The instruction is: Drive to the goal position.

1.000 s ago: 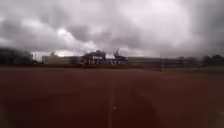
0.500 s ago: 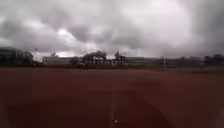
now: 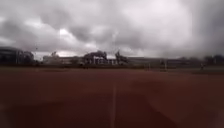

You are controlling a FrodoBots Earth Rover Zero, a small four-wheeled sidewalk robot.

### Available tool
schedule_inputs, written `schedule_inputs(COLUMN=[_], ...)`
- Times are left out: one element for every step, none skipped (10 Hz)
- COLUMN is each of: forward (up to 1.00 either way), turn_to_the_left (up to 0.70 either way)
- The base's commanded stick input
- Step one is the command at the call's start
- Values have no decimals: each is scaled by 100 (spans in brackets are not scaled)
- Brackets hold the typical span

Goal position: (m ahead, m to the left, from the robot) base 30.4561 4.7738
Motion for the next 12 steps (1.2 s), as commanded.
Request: schedule_inputs(forward=[70,70,70,70,70,70,70,70,70,70,70,70], turn_to_the_left=[0,0,0,0,0,0,0,0,0,0,0,0])
